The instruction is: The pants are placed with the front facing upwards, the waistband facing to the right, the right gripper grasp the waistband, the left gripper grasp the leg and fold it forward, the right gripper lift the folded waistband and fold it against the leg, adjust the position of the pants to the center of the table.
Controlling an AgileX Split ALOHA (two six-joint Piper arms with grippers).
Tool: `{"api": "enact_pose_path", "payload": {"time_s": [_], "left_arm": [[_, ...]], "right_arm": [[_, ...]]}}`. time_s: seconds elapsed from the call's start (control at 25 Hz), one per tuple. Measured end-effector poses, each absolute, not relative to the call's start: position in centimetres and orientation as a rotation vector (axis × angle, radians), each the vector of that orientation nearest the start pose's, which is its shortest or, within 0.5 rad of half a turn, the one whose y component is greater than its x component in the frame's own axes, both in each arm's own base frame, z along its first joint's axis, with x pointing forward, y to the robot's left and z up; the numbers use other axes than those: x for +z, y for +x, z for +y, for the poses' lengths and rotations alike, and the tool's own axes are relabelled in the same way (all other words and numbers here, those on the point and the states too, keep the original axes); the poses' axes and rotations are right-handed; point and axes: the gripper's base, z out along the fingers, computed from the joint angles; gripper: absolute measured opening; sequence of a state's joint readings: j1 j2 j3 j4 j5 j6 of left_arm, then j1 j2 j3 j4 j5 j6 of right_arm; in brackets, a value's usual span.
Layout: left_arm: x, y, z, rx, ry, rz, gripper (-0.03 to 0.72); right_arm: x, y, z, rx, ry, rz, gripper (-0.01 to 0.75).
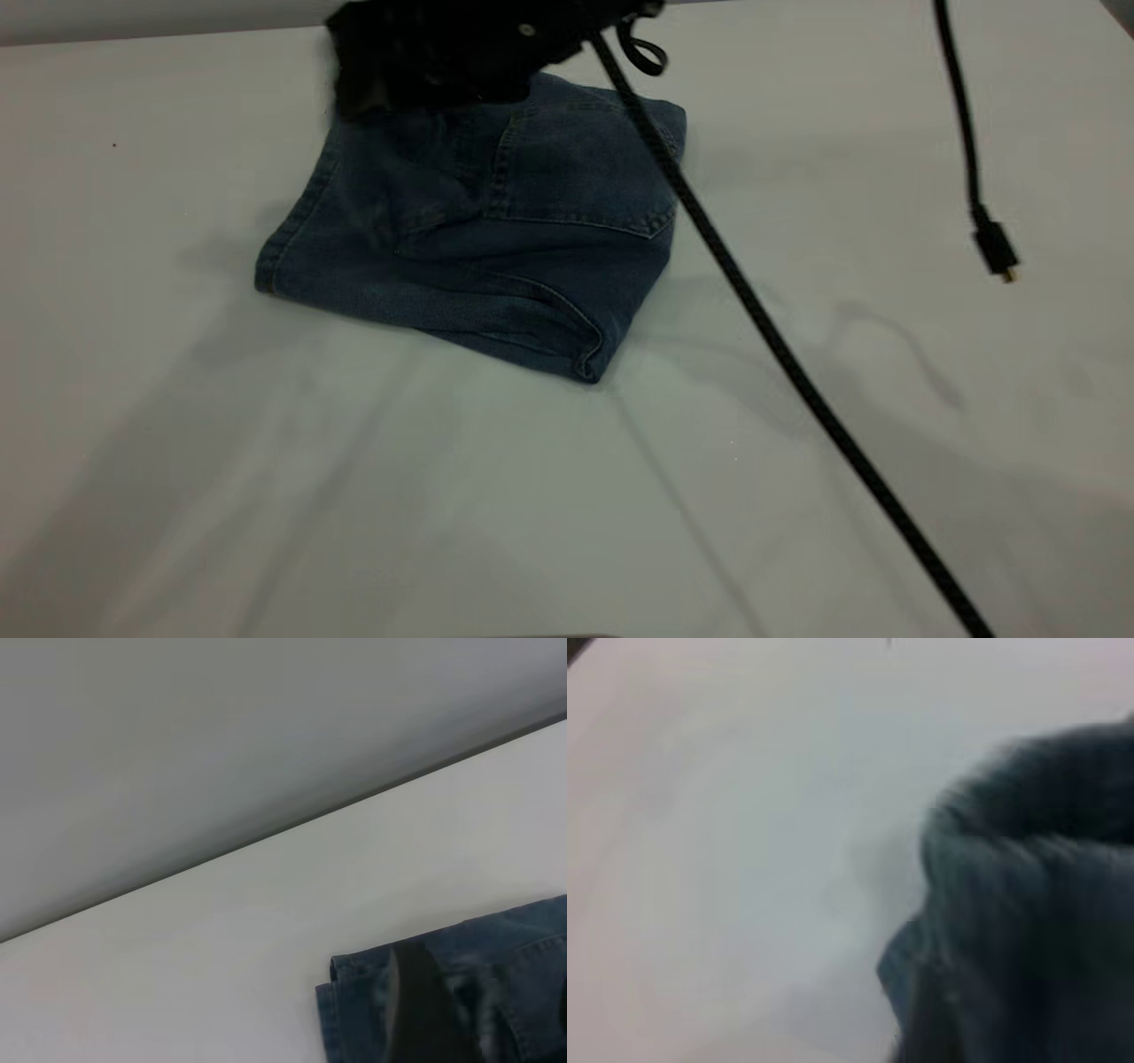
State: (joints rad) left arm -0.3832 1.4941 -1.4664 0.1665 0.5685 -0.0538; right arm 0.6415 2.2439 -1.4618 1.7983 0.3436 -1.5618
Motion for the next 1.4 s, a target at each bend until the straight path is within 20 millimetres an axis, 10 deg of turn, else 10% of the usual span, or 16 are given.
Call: {"api": "enact_pose_path", "payload": {"time_s": [0.2,0.56,0.88,1.4], "left_arm": [[40.1,32.3,-12.2,-0.092,0.428,2.028,0.338],[40.1,32.3,-12.2,-0.066,0.470,2.015,0.338],[40.5,32.5,-12.3,-0.074,0.470,1.969,0.337],[42.5,31.4,-12.0,-0.103,0.439,1.875,0.337]], "right_arm": [[13.3,36.4,32.0,0.887,-0.614,2.216,0.635],[18.0,35.3,33.7,0.943,-0.744,2.460,0.506],[21.7,37.7,35.0,0.705,-0.399,2.698,0.477],[10.1,40.3,36.7,0.749,0.598,2.962,0.474]]}}
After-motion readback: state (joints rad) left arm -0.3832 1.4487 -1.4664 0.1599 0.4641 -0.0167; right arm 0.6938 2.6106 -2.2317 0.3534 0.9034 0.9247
